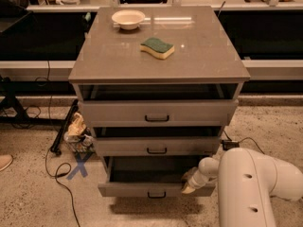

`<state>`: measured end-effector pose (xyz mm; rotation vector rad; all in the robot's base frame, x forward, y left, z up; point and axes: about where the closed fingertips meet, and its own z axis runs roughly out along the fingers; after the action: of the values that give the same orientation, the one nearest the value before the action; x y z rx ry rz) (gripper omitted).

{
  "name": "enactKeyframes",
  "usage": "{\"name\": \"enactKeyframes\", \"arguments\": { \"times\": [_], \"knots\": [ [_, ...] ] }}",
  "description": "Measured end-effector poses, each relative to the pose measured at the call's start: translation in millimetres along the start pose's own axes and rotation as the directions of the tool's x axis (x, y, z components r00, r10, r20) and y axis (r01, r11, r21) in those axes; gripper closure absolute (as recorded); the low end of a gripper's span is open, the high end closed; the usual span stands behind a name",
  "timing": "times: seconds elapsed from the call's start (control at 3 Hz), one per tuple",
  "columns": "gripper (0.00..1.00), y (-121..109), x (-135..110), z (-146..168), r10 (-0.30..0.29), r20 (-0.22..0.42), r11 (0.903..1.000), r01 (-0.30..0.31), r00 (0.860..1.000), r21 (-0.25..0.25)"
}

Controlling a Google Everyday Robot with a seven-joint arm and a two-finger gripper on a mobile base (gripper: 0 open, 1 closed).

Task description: Open bottom drawer

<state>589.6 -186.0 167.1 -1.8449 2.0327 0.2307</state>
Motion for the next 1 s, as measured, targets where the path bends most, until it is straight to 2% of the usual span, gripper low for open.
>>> {"name": "enactKeyframes", "arguments": {
  "times": [0.67, 1.0],
  "knots": [
    [1.0, 17.6, 7.8, -2.7, 0.033, 0.014, 0.9993, -0.034, 0.999, 0.014],
    [1.0, 17.6, 7.8, -2.7, 0.033, 0.014, 0.9993, -0.034, 0.999, 0.014]
  ]
}}
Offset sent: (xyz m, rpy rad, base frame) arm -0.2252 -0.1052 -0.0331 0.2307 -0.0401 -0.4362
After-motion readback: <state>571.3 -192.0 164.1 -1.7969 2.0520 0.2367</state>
